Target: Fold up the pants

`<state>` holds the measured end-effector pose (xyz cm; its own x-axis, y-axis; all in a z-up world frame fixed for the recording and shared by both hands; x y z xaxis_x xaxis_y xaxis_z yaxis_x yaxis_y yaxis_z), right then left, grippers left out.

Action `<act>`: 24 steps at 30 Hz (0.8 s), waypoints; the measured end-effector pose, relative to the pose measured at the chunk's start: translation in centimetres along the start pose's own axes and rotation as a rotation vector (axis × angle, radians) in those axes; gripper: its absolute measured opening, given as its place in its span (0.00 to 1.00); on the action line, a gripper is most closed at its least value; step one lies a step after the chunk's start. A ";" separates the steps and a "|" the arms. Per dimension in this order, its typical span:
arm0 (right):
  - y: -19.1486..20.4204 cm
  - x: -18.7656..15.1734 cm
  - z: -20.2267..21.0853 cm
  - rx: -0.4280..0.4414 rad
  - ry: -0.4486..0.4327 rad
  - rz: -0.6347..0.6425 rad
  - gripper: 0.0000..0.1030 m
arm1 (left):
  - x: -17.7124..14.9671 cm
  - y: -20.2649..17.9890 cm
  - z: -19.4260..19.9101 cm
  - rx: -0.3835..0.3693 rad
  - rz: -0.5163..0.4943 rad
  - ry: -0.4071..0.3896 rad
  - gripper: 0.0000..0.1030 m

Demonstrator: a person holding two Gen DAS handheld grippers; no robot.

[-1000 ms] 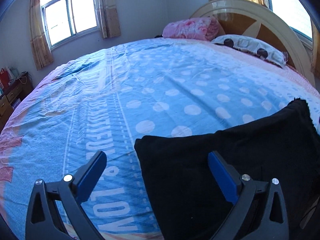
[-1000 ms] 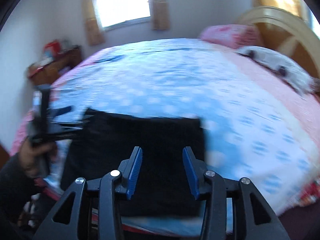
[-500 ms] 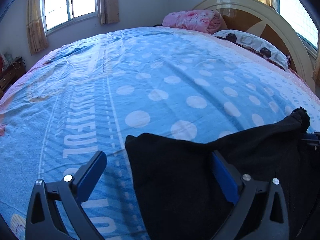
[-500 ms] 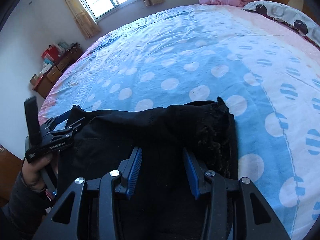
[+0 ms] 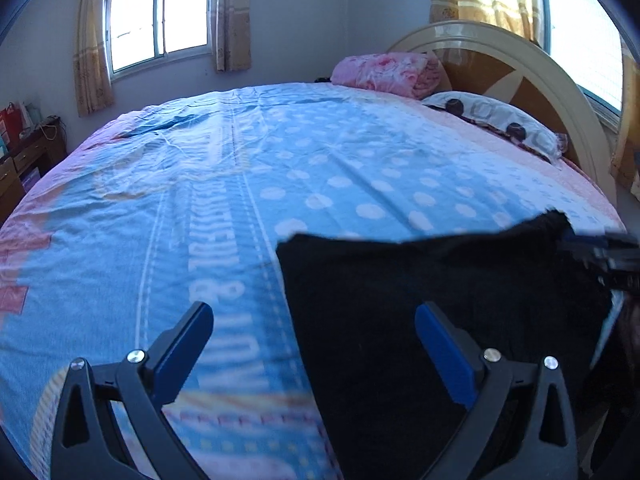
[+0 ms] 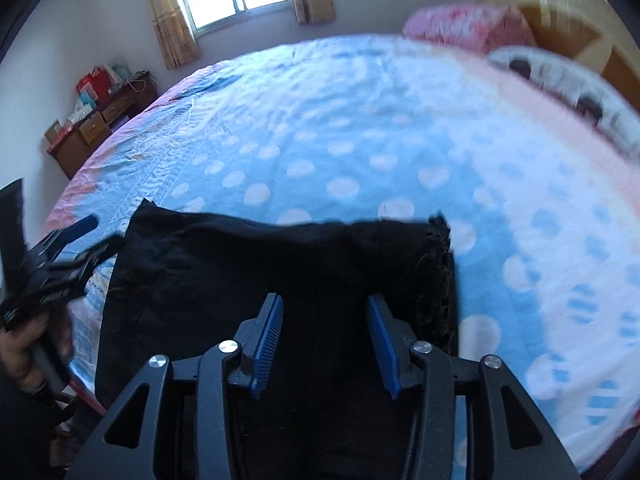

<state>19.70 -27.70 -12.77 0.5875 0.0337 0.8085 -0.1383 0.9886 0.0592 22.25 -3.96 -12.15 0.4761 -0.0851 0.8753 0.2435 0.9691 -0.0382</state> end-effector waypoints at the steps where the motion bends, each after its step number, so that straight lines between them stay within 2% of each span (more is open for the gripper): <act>1: 0.7 0.5 0.3 0.000 -0.022 0.023 0.56 | -0.8 -0.3 0.5 0.006 0.002 0.006 1.00; 4: 3.1 1.5 -0.3 0.081 -0.021 0.057 0.57 | -3.1 -1.5 0.2 -0.020 -0.004 0.056 1.00; 5: 4.1 1.5 -1.3 0.135 0.015 0.059 0.57 | -3.8 -1.7 -0.3 -0.015 -0.009 0.082 1.00; 7: 5.1 0.7 -4.0 0.184 0.118 0.066 0.58 | -4.6 -1.7 -0.9 -0.015 0.003 0.104 1.00; 8: 5.1 0.1 -5.4 0.152 0.160 0.082 0.58 | -4.8 -1.5 -0.9 -0.021 0.014 0.102 1.00; 10: 5.4 -0.4 -6.5 0.132 0.190 0.119 0.58 | -4.8 -1.1 -0.9 -0.029 0.037 0.112 1.00; 13: 6.1 0.6 -5.4 0.104 0.209 0.154 0.58 | -4.9 -0.9 0.4 -0.027 0.067 0.098 1.00; 15: 7.2 2.3 -3.6 0.177 0.163 0.151 0.58 | -5.7 -1.2 1.2 -0.042 0.078 0.094 1.00; 16: 8.3 3.3 -3.0 0.240 0.151 0.157 0.58 | -6.5 -1.4 1.5 -0.047 0.076 0.107 1.00; 18: 10.2 4.8 -3.5 0.328 0.150 0.174 0.58 | -7.2 -1.9 2.0 -0.046 0.053 0.098 1.00; 20: 12.4 5.9 -5.6 0.373 0.177 0.187 0.58 | -7.4 -2.2 2.3 -0.033 0.039 0.090 1.00; 24: 15.1 8.0 -12.0 0.441 0.305 0.118 0.58 | -7.7 -2.2 2.6 -0.036 0.051 0.093 1.00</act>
Point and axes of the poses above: each gripper's, at about its wrist camera, not at the fingertips, and z roughly against the way its jaws point, y to its left, x to its top, the point moved 2 cm from there along -z, roughly the way its jaws point, and after that the axes turned 12 degrees about -y, right-handed, at the moved point
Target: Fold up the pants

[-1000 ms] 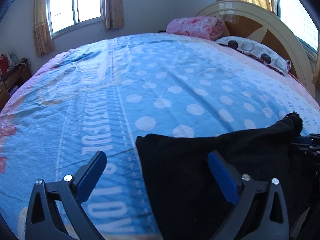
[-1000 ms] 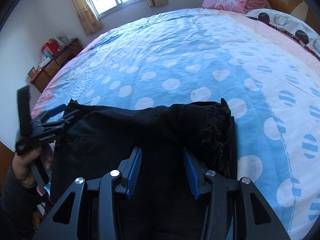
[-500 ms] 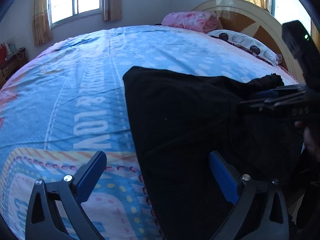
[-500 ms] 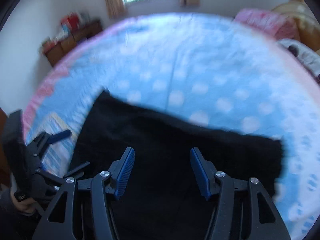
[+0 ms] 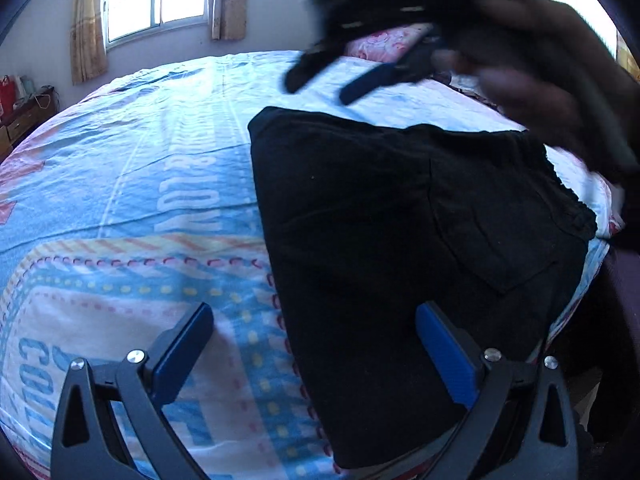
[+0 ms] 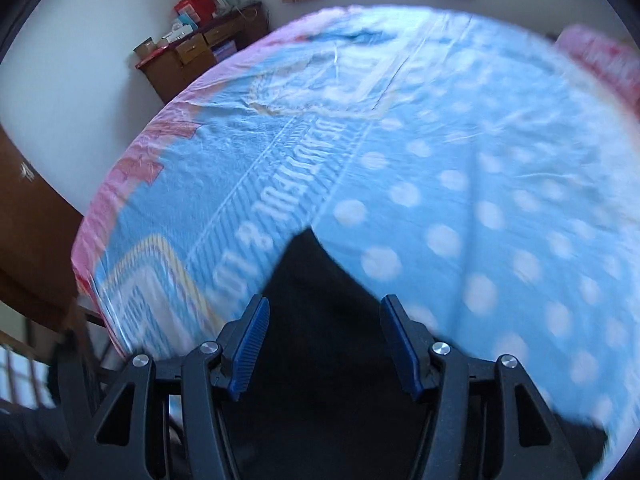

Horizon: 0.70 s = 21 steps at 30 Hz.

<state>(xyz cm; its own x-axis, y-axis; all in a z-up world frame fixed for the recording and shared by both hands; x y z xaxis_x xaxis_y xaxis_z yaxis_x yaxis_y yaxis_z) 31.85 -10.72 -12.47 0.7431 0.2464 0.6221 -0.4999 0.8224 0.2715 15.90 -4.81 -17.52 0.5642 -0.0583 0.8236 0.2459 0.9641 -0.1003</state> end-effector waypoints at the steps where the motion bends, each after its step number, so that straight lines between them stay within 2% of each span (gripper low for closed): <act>1: -0.2 0.7 -1.0 0.008 0.013 -0.013 0.58 | -0.2 0.0 0.1 -0.003 -0.001 0.000 1.00; 3: -1.0 1.5 -3.2 0.055 0.061 -0.051 0.56 | -0.6 0.0 0.3 -0.009 -0.010 -0.005 1.00; 5: -0.5 1.7 -5.1 0.131 0.135 -0.064 0.43 | -0.7 0.1 0.4 -0.015 -0.010 -0.009 1.00; 8: 0.9 1.3 -6.8 0.139 0.188 -0.015 0.24 | -1.2 0.0 0.4 -0.010 -0.033 -0.020 1.00; 10: 1.3 1.3 -6.9 0.130 0.170 0.002 0.09 | -1.3 -0.2 0.4 -0.010 -0.041 -0.025 1.00; 13: 0.9 1.7 -7.4 0.071 0.136 0.015 0.03 | -1.5 -0.5 0.5 -0.011 -0.047 -0.031 1.00; 17: 0.9 1.3 -8.9 0.054 0.136 0.043 0.03 | -1.6 -0.7 0.6 -0.005 -0.056 -0.037 1.00; 19: 0.5 1.5 -8.8 0.064 0.124 0.013 0.04 | -1.5 -1.0 0.7 -0.004 -0.052 -0.033 1.00; 21: -0.5 2.1 -7.6 0.051 0.056 -0.018 0.06 | -1.3 -1.1 0.7 -0.004 -0.054 -0.017 1.00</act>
Point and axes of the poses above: each gripper's, at about its wrist camera, not at the fingertips, and z roughly against the way its jaws point, y to its left, x to its top, the point moved 2 cm from there along -z, roughly the way its jaws point, and after that the axes turned 12 degrees about -y, right-handed, at the moved point
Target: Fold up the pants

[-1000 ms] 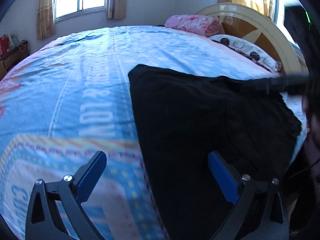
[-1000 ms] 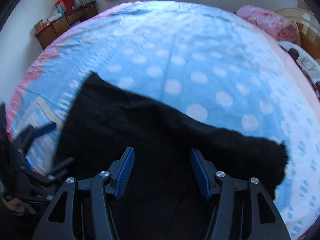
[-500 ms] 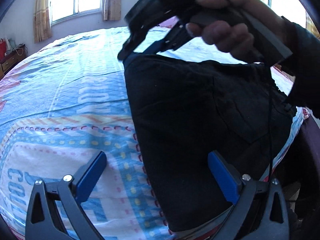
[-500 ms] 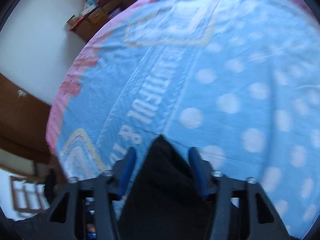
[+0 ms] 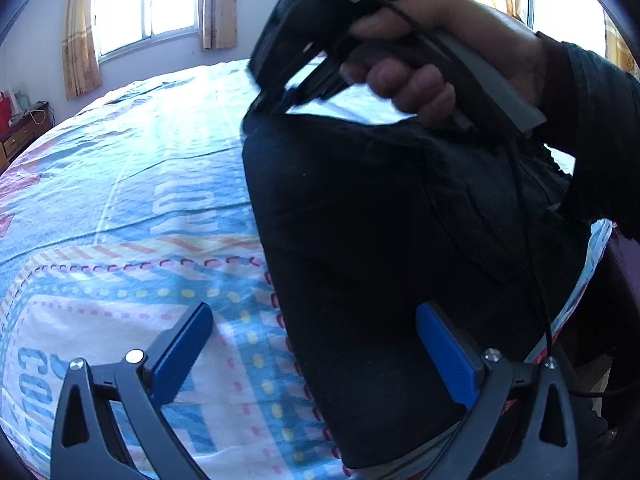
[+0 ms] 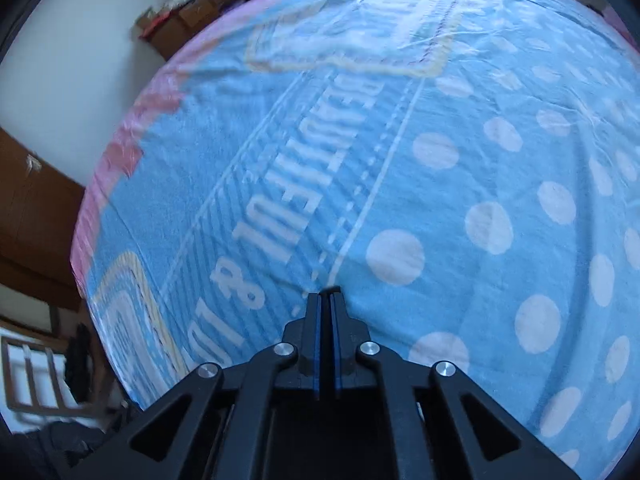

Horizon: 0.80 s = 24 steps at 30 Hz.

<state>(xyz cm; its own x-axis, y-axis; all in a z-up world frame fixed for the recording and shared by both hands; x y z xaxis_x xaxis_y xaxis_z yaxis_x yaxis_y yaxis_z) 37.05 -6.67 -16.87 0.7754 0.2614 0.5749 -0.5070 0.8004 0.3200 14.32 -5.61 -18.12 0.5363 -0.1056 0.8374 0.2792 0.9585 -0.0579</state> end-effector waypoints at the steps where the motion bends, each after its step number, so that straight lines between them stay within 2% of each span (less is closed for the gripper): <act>1: -0.5 0.3 1.1 -0.050 -0.046 -0.005 0.10 | 0.3 0.0 -0.2 0.000 0.004 0.004 1.00; 2: -1.0 0.5 2.3 -0.068 -0.077 -0.021 0.11 | 0.3 0.0 -0.2 -0.001 0.009 0.007 1.00; 3: -1.4 0.4 3.3 -0.050 -0.091 -0.045 0.14 | 0.5 0.1 -0.4 -0.002 0.011 0.010 1.00; 6: -1.3 -0.8 7.2 -0.013 -0.131 -0.087 0.37 | 0.7 0.3 -0.5 -0.001 0.013 0.016 1.00; 7: -1.1 -1.7 8.5 -0.005 -0.139 -0.086 0.41 | 0.8 0.4 -0.5 0.001 0.011 0.018 1.00; 9: -0.3 -4.1 9.9 0.003 -0.131 -0.078 0.42 | 0.9 0.6 -0.8 0.001 0.015 0.023 1.00; 13: 0.4 -9.2 10.9 -0.131 -0.094 -0.022 0.42 | 1.2 1.0 -1.3 0.005 0.016 0.036 1.00; 14: 0.2 -10.4 10.9 -0.142 -0.098 -0.029 0.42 | 1.2 1.0 -1.4 0.006 0.012 0.038 1.00; 17: -2.3 -11.9 10.6 -0.110 -0.117 -0.107 0.42 | 1.2 0.9 -1.7 0.009 0.003 0.036 1.00; 21: -4.9 -11.6 10.4 -0.029 -0.168 -0.228 0.42 | 1.1 0.9 -2.0 0.008 -0.004 0.033 1.00; 24: -4.3 -11.9 10.7 -0.038 -0.175 -0.205 0.42 | 1.0 0.8 -2.2 0.013 -0.012 0.036 1.00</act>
Point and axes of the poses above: each gripper's, at about its wrist camera, not at the fingertips, and z roughly against the way its jaws point, y to its left, x to its top, the point moved 2 cm from there along -z, roughly the way its jaws point, and after that the axes turned 12 degrees about -y, right-handed, at the moved point
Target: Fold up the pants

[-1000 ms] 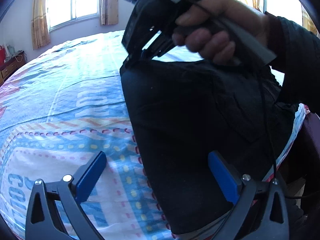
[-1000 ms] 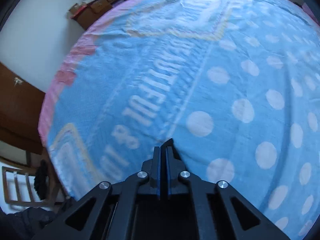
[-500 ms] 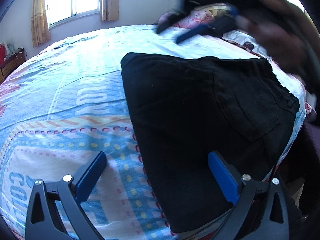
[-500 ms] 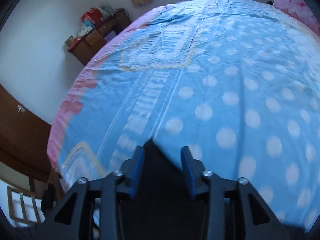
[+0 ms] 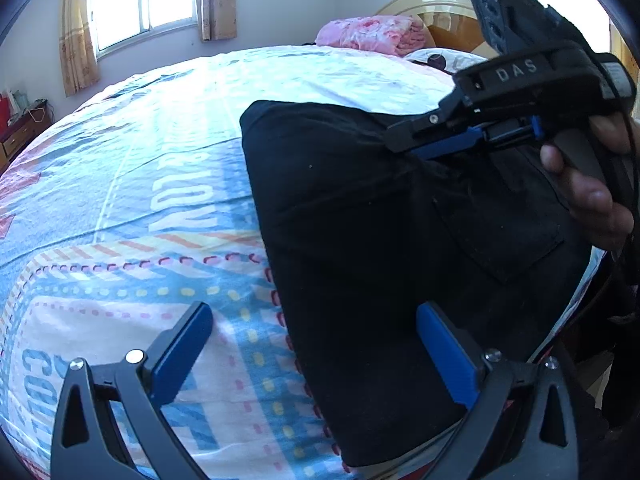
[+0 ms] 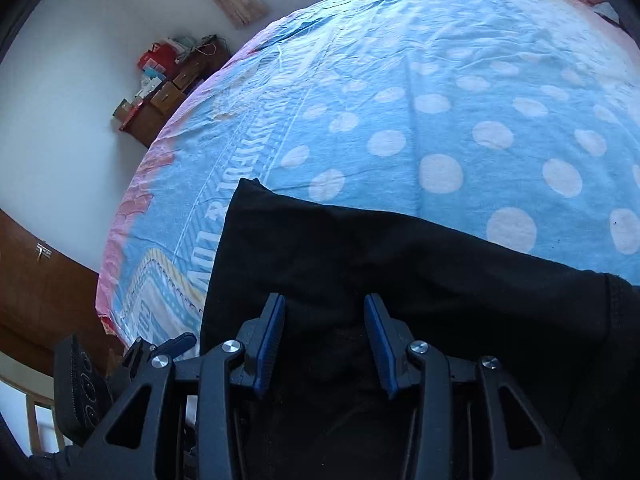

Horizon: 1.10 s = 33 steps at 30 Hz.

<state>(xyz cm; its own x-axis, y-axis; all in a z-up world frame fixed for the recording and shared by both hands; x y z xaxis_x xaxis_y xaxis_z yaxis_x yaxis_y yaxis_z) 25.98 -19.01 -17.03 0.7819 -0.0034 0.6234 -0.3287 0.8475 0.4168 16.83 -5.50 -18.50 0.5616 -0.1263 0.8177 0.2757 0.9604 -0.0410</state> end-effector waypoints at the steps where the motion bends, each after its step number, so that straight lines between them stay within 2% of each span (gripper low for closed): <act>1: 0.3 -0.2 0.2 -0.012 -0.005 0.022 0.42 | 0.0 0.0 0.0 0.001 0.002 0.001 1.00; 6: 1.3 -0.9 2.8 -0.102 -0.054 0.088 0.43 | 0.2 0.1 -0.2 0.007 0.011 0.026 1.00; 11: 1.1 -2.3 7.8 -0.296 -0.124 0.233 0.46 | 1.7 0.0 -0.1 0.031 -0.011 0.019 1.00; 13: 0.1 -3.1 9.0 -0.386 -0.136 0.262 0.53 | 2.0 -0.3 -0.7 0.025 -0.024 0.022 1.00; 15: -1.9 -4.2 9.4 -0.450 -0.110 0.241 0.54 | 2.1 -0.4 -1.5 0.030 -0.034 0.034 1.00; 17: -3.9 -5.4 8.8 -0.437 -0.069 0.207 0.54 | 2.1 -0.4 -2.5 0.018 -0.020 0.051 1.00; 19: -4.8 -5.9 8.6 -0.413 -0.085 0.207 0.54 | 2.2 -0.3 -2.6 0.015 -0.011 0.050 1.00; 22: -4.3 -5.7 9.9 -0.385 -0.138 0.196 0.54 | 2.7 -0.4 -1.0 0.018 -0.014 0.015 1.00; 24: -4.0 -5.2 11.9 -0.341 -0.211 0.155 0.54 | 3.3 0.1 0.3 0.018 0.008 -0.034 1.00; 27: -5.4 -4.7 14.4 -0.364 -0.275 0.097 0.54 | 3.9 1.5 0.1 0.010 0.067 -0.037 1.00; 30: -8.0 -4.7 15.4 -0.382 -0.270 0.018 0.54 | 4.0 2.1 -1.0 0.001 0.100 -0.010 1.00; 33: -9.7 -5.2 15.3 -0.369 -0.247 -0.058 0.54 | 4.2 2.2 -2.2 -0.046 0.134 0.004 1.00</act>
<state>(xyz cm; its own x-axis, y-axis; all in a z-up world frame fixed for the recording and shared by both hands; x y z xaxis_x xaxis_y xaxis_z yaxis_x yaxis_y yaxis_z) 16.98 -35.30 -14.25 0.6291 -0.1452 0.7637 -0.0419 0.9746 0.2198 21.48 -4.42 -16.43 0.5987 0.0012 0.8010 0.2334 0.9563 -0.1759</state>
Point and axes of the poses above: each gripper's, at about its wrist camera, not at the fingertips, and z roughly against the way its jaws point, y to its left, x to its top, the point moved 2 cm from there along -z, roughly the way its jaws point, and after that the axes turned 12 degrees about -y, right-handed, at the moved point
